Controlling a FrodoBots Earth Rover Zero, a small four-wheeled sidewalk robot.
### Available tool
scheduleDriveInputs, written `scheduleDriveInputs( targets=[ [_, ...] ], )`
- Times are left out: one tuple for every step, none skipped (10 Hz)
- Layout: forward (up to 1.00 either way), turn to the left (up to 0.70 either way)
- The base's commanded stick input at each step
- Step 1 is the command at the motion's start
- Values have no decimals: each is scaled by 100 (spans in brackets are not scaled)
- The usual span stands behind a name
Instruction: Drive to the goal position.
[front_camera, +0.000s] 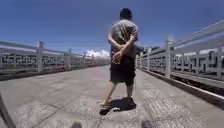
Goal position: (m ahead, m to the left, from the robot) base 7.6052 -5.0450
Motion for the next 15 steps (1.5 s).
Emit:
scheduleDriveInputs(
  targets=[
    [70,0],
    [70,0],
    [70,0],
    [70,0],
    [70,0],
    [70,0],
    [70,0],
    [70,0],
    [70,0],
    [70,0],
    [70,0],
    [70,0],
    [70,0],
    [70,0],
    [70,0]
  ],
)
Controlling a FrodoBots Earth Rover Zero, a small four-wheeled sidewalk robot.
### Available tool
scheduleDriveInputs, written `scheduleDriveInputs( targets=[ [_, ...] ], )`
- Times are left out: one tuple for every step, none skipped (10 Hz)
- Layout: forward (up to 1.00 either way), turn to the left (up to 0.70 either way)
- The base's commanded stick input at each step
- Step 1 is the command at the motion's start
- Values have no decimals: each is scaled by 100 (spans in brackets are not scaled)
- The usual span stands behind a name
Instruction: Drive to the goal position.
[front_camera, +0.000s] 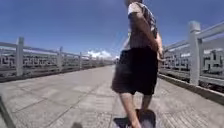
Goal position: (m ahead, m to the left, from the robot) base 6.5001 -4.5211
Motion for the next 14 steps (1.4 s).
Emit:
scheduleDriveInputs(
  targets=[
    [42,0],
    [0,0],
    [0,0],
    [0,0],
    [0,0],
    [0,0],
    [0,0],
    [0,0],
    [0,0],
    [0,0],
    [7,0],
    [45,0],
    [45,0],
    [45,0]
  ],
)
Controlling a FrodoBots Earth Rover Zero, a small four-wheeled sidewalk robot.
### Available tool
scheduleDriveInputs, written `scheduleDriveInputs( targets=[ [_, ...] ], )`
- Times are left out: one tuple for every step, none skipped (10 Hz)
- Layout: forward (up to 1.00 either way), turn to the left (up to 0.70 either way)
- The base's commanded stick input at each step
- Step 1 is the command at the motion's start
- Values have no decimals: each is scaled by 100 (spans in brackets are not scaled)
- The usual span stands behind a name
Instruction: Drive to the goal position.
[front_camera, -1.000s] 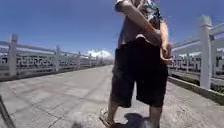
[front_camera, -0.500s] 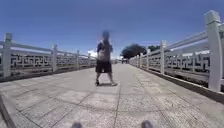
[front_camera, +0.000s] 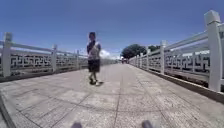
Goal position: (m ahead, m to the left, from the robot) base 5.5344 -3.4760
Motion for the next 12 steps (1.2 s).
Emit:
scheduleDriveInputs(
  targets=[
    [45,0],
    [45,0],
    [45,0],
    [24,0],
    [0,0],
    [0,0],
    [0,0],
    [0,0],
    [16,0],
    [45,0],
    [45,0],
    [45,0]
  ],
)
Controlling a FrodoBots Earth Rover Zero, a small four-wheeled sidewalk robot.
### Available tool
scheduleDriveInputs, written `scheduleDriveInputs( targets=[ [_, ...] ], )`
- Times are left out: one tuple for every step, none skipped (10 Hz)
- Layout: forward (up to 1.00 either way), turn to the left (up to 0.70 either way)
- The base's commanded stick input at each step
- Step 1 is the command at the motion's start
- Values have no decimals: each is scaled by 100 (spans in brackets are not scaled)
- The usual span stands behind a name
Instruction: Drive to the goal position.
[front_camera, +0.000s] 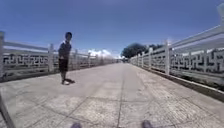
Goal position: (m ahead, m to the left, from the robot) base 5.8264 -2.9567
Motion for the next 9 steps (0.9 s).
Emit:
scheduleDriveInputs(
  targets=[
    [45,0],
    [45,0],
    [45,0],
    [45,0],
    [45,0],
    [45,0],
    [45,0],
    [45,0],
    [45,0]
  ],
)
